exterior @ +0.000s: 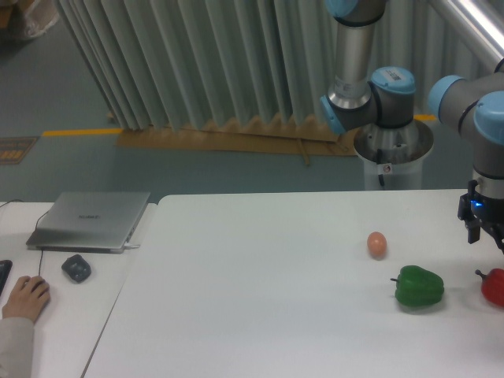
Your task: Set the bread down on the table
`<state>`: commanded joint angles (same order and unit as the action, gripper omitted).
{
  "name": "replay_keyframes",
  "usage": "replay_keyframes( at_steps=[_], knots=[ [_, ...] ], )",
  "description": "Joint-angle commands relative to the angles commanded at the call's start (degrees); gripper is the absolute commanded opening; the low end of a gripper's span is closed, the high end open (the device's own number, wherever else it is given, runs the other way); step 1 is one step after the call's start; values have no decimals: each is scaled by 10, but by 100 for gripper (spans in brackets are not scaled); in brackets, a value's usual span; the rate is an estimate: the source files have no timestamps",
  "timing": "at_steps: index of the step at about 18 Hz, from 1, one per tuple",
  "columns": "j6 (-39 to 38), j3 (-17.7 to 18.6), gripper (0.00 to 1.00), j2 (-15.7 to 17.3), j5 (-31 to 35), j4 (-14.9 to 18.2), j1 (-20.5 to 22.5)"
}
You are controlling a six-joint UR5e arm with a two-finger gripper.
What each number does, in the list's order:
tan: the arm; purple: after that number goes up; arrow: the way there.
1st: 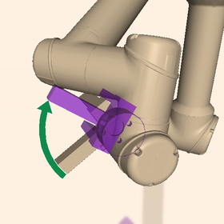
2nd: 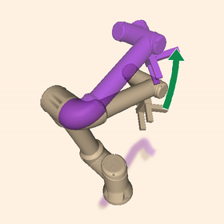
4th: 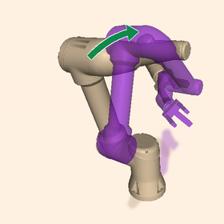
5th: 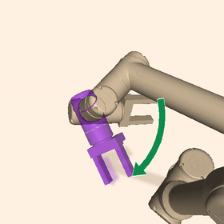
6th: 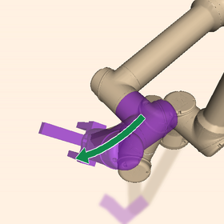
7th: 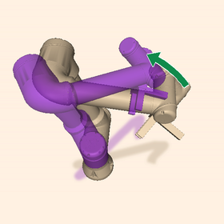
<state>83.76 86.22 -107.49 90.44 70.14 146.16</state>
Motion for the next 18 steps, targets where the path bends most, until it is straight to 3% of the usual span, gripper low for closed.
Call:
replay_keyframes(
  at_steps=[5, 9, 11, 13, 18],
  knots=[
    [-1, 2, 100, -6, 6, -4, 3],
    [16, -13, 100, -25, 10, -11, 66],
    [158, -13, 100, -36, 11, -22, 107],
    [252, -23, 100, -54, 5, -22, 140],
    [278, -27, 100, -61, -4, -23, 149]
  ],
)
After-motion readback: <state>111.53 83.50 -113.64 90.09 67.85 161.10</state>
